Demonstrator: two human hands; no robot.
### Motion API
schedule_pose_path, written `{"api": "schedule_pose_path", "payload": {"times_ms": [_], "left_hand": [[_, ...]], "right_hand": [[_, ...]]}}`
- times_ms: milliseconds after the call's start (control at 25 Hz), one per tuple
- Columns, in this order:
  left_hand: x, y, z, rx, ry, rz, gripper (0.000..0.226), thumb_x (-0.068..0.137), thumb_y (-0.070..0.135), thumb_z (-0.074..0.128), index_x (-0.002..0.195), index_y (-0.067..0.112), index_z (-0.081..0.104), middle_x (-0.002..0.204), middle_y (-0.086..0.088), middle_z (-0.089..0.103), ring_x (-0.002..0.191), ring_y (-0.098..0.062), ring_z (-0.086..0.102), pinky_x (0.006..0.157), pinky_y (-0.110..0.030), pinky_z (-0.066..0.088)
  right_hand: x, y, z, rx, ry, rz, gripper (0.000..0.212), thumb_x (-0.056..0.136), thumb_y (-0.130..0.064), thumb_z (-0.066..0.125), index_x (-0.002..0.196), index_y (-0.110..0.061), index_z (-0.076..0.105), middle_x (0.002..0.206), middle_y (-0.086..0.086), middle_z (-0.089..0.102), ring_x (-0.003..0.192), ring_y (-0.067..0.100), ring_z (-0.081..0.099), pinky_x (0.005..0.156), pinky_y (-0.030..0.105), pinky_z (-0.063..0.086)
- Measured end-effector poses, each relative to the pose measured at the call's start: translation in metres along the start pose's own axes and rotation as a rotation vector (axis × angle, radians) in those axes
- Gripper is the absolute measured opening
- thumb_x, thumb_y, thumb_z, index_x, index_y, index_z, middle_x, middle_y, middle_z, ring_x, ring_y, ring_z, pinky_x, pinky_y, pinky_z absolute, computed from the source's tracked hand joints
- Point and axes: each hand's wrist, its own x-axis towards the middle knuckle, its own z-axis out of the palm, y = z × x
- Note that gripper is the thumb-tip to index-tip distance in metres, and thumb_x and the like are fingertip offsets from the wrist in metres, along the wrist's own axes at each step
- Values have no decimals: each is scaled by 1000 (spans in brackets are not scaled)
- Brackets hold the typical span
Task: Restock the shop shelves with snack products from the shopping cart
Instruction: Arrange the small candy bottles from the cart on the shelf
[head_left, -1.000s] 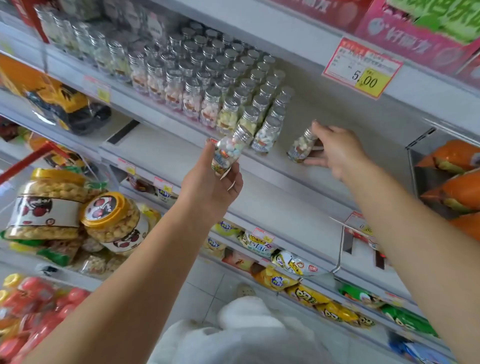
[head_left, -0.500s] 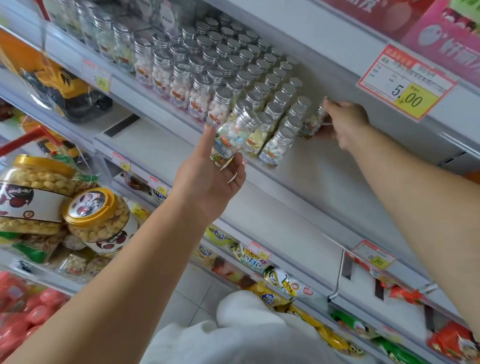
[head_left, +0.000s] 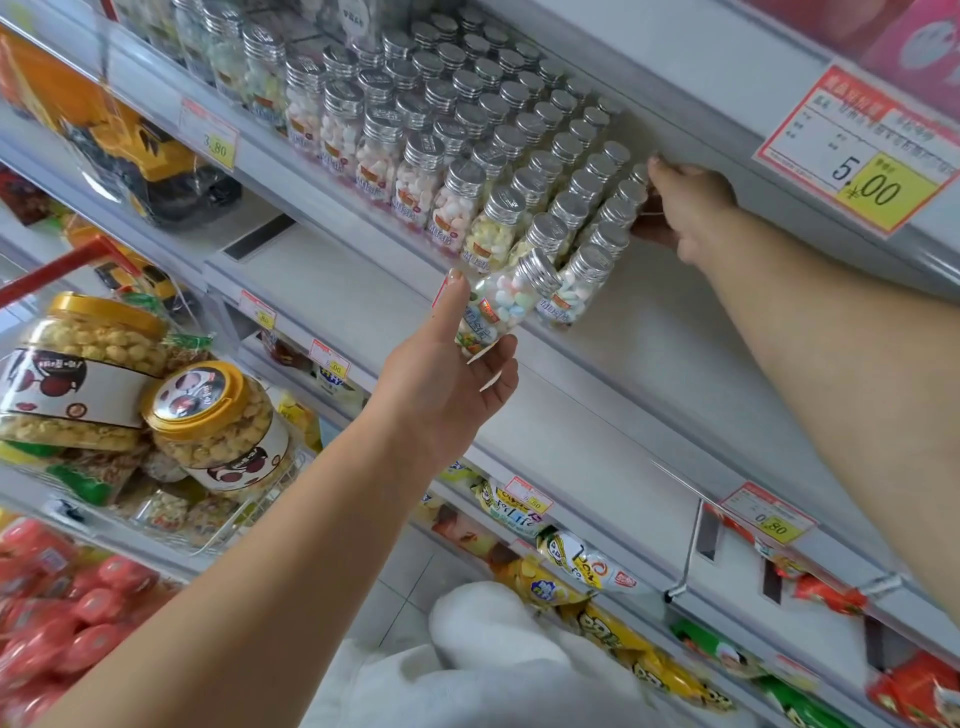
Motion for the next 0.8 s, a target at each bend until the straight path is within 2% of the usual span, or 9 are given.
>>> {"api": "schedule_pose_path", "payload": {"times_ms": [80,160,200,280,400,480,600,680,800], "left_hand": [[-1,-3,3,10,-10,-13,46,96,45,58,130,14,61,99,-3,62,71,-13,58,68,-25,52],[-3,-4,6,3,-30,-33,43,97,42,57,128,13,61,96,-3,63,73,-14,59,67,-25,54],[-4,-5,9,1,-44,-45,39,98,40,57,126,12,61,94,-3,64,74,-14,60,67,-25,55],[-7,-7,15,-1,-65,-76,32,99,35,56,119,11,62,91,-4,65,75,-15,60,67,-25,56],[-10,-12,26,1,-80,-127,30,100,31,55,116,7,62,90,-7,65,74,-17,60,69,-25,57],[-12,-17,34,8,-109,-160,30,101,30,54,117,6,61,90,-8,64,74,-17,59,70,-26,56],[-15,-23,40,56,-135,-190,36,101,32,53,126,7,60,103,-12,66,80,-21,64,76,-30,56],[-13,-21,36,112,-129,-185,38,100,35,54,130,12,58,113,-12,67,87,-23,69,76,-33,59],[-7,-13,24,147,-109,-145,35,100,38,54,126,16,61,117,-10,71,90,-21,72,73,-33,57]], "right_hand": [[-4,5,-8,-82,132,-70,30,91,-49,50,96,-20,59,91,5,62,79,20,61,76,39,58],[-28,11,-18,-208,259,-260,43,84,-54,44,99,-19,62,92,8,65,81,23,62,75,40,55],[-52,14,-22,-243,246,-347,38,86,-51,43,97,-21,63,86,4,65,78,22,61,71,38,52],[-103,20,-26,-249,82,-449,20,96,-40,45,93,-31,63,75,-9,62,66,11,57,63,31,46],[-163,21,-29,-185,-291,-430,19,100,-40,49,109,-35,64,82,-16,66,66,7,57,54,24,45],[-179,23,-30,-151,-362,-412,20,99,-33,53,115,-33,64,82,-18,67,68,8,58,53,25,46],[-179,28,-39,-106,-279,-395,17,98,-19,56,110,-29,65,75,-16,67,63,7,57,50,24,44],[-159,29,-53,-95,-113,-376,10,97,-20,58,103,-27,63,76,-15,67,62,3,58,50,20,44],[-108,38,-72,-320,98,-351,15,93,-31,63,106,-25,58,98,-6,67,86,5,65,76,28,55]]}}
